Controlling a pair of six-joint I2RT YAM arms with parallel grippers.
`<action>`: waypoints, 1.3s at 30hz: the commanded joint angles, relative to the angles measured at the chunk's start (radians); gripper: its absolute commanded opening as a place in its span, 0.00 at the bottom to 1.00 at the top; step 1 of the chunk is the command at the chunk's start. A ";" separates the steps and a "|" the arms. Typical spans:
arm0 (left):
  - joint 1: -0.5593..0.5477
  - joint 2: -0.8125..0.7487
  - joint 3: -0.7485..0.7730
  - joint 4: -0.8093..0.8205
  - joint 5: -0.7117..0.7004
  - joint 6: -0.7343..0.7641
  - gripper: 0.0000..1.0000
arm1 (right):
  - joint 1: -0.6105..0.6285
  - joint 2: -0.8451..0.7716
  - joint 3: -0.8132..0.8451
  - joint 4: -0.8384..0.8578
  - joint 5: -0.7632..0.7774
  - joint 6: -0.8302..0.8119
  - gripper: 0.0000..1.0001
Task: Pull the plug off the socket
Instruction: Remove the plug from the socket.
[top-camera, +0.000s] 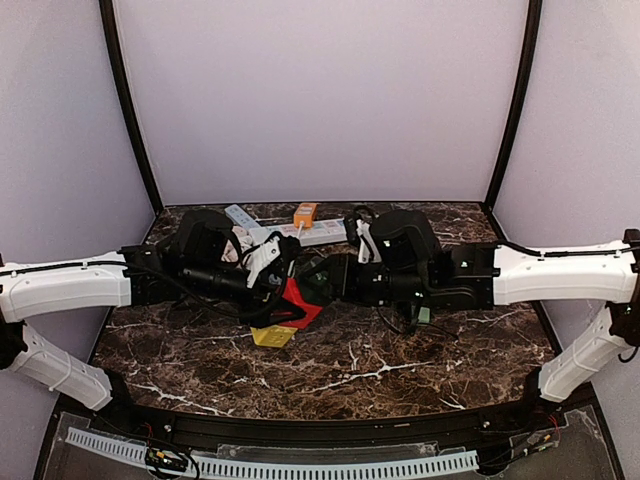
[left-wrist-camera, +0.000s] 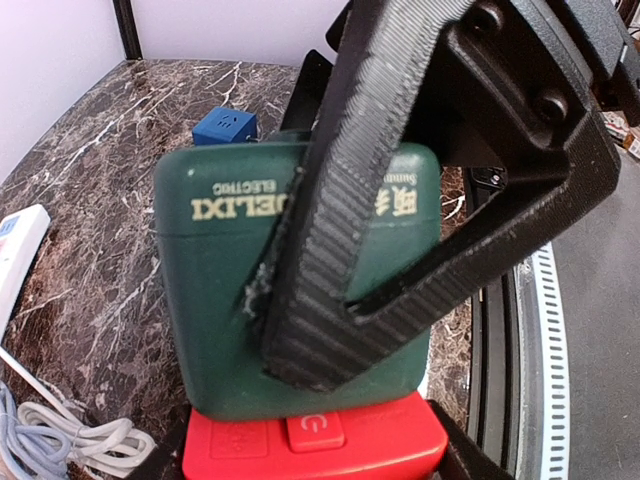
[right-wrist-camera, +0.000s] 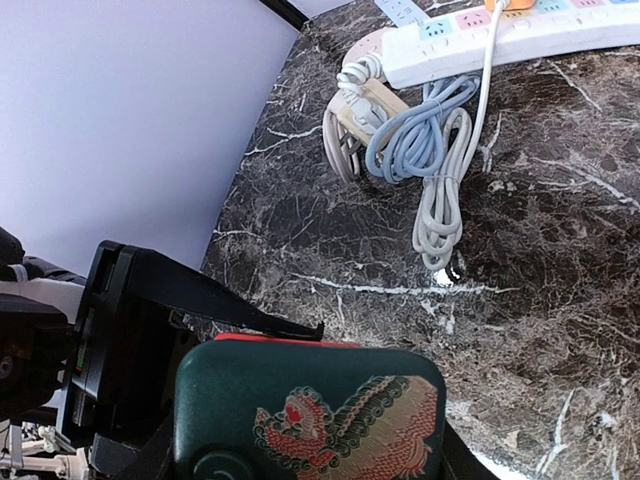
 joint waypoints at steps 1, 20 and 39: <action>-0.007 -0.013 0.007 -0.018 0.022 0.032 0.01 | -0.020 -0.058 -0.022 0.162 -0.046 0.069 0.00; -0.008 0.008 0.024 -0.038 0.040 0.023 0.01 | 0.066 0.037 0.206 -0.190 0.220 -0.040 0.00; -0.008 0.001 0.020 -0.045 0.019 0.044 0.01 | 0.025 0.012 0.148 -0.120 0.097 -0.021 0.00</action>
